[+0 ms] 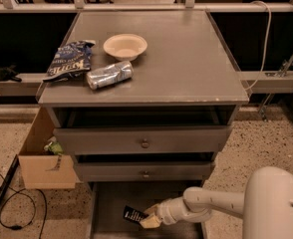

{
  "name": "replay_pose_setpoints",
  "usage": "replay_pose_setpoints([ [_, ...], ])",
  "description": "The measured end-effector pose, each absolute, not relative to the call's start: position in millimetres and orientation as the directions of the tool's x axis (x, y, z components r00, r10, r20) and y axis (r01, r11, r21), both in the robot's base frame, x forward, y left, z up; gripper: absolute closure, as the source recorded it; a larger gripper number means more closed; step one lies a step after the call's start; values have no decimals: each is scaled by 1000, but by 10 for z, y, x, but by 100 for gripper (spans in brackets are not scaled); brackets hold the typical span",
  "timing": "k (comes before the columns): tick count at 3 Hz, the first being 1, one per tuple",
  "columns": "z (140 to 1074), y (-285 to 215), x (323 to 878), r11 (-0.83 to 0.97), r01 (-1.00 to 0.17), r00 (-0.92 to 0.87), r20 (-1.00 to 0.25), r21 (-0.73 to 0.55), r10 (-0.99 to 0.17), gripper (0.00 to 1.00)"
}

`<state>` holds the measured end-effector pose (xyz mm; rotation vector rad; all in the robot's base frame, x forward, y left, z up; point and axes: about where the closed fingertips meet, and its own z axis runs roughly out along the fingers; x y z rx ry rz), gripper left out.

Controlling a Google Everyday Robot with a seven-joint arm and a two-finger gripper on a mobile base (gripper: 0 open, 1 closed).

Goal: Place rxbar chocolate into bottom drawer

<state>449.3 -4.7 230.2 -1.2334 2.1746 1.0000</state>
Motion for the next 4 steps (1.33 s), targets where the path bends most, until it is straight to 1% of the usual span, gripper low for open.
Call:
replay_pose_setpoints([
  [1,1887,-73,4647,349,-858,-513,-666,378,-542,100],
  [2,1672,-108,4751,356,-857,-514,-660,372,-548,100],
  [4,1394,-222,4785,383,-849,-525,-654,363,-545,100],
])
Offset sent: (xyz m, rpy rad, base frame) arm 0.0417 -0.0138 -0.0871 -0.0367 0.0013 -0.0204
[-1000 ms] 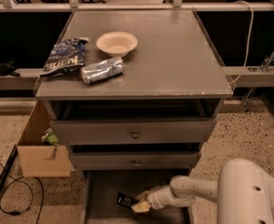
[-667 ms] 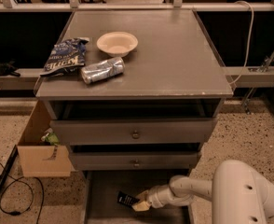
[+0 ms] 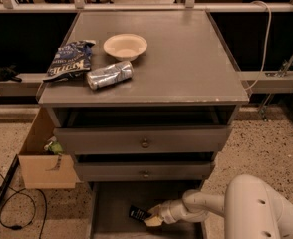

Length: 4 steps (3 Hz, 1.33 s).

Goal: Place rxbar chocolate into bottom drawer

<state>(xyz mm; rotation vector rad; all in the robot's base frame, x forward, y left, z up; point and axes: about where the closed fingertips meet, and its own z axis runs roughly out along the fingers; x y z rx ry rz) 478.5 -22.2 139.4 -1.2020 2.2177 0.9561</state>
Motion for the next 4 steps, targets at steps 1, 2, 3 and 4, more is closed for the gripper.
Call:
replay_pose_setpoints([
  [1,1394,-222,4785,383,-849,-525,-654,363,-545,81],
  [2,1394,-222,4785,383,-849,-525,-654,363,-545,58],
  [3,1394,-222,4785,383,-849,-525,-654,363,-545,34],
  [4,1394,-222,4785,383,-849,-525,-654,363,-545,11],
])
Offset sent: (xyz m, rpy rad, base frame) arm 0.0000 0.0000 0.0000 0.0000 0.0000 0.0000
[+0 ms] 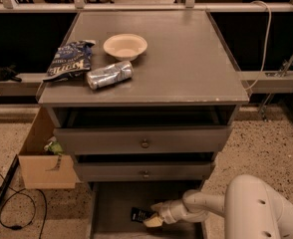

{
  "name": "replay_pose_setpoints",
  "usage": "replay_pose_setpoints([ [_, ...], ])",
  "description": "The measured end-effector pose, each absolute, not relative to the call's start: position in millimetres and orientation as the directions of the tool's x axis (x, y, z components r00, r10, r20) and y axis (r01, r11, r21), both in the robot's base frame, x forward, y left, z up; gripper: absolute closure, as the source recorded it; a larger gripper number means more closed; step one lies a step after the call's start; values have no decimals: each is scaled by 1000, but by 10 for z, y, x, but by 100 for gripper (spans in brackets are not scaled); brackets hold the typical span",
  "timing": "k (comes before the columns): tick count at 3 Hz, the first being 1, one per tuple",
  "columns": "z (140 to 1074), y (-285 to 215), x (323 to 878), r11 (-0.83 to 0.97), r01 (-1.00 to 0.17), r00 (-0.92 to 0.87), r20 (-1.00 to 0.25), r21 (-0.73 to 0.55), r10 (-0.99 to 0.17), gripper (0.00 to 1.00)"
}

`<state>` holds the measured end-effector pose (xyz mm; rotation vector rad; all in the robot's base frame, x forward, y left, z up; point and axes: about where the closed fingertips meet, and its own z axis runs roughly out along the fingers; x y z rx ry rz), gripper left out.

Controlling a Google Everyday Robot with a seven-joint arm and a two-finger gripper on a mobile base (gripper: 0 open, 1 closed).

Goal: Place rxbar chocolate into bottom drawer

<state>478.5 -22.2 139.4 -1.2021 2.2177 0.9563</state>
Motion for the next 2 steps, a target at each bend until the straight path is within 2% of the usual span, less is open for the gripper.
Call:
replay_pose_setpoints([
  [1,1393,-221,4784,383,-849,-525,-654,363,-545,0],
  [2,1393,-221,4784,383,-849,-525,-654,363,-545,0],
])
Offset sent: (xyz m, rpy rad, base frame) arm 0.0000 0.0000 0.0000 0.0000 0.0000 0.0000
